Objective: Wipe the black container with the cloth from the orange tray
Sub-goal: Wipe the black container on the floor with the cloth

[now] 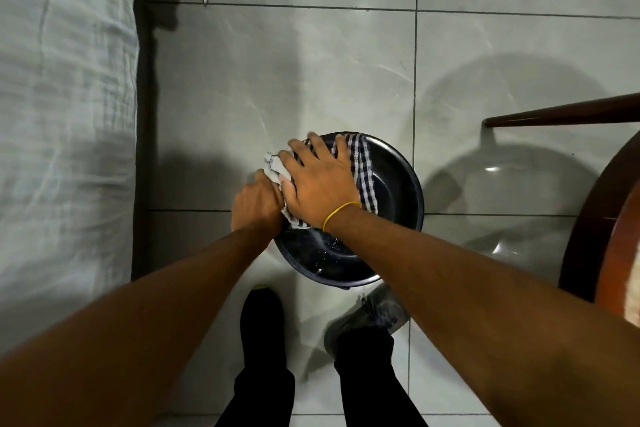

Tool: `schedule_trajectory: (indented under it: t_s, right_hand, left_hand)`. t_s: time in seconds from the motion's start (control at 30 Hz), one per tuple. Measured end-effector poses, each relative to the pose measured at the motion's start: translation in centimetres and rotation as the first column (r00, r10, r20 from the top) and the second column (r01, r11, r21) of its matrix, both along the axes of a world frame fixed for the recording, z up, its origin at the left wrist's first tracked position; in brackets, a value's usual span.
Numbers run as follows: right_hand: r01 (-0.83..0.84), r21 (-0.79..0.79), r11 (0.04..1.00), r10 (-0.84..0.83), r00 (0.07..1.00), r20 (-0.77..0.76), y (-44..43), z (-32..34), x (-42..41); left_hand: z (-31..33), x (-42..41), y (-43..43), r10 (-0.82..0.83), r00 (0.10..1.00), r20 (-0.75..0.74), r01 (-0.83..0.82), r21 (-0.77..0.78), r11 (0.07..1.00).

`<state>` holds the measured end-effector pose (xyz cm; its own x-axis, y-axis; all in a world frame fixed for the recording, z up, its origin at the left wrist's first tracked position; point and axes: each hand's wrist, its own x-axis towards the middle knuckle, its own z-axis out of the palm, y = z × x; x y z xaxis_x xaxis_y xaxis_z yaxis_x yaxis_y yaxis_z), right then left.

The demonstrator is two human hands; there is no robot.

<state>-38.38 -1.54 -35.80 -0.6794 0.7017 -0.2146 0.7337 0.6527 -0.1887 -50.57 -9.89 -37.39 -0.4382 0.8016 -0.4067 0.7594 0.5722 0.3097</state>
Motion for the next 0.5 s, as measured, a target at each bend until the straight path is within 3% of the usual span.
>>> schedule_trajectory:
  t_s: [0.17,0.23,0.3,0.37,0.5]
  right_hand:
    - [-0.056,-0.007,0.998,0.056,0.998,0.025,0.9,0.1,0.8]
    - [0.041,-0.032,0.999,-0.040,0.999,0.029,1.4,0.2,1.5]
    - [0.255,-0.029,0.967,-0.254,0.967,0.034,1.4,0.3,2.7]
    - [0.535,-0.008,0.845,-0.534,0.844,0.041,0.9,0.2,4.5]
    - [0.926,-0.008,0.378,-0.926,0.378,-0.011,-2.5,-0.1,6.6]
  left_hand:
    - [0.0,0.2,0.1,0.092,0.995,0.031,-0.092,0.003,0.996]
    - [0.2,0.4,0.3,0.171,0.984,0.043,-0.172,0.027,0.985]
    - [0.3,0.5,0.2,0.188,0.982,0.029,-0.190,0.075,0.979]
    - [0.1,0.7,0.0,0.185,0.982,0.023,-0.187,0.093,0.978]
    - [0.0,1.0,-0.4,0.218,0.975,0.030,-0.220,0.110,0.969]
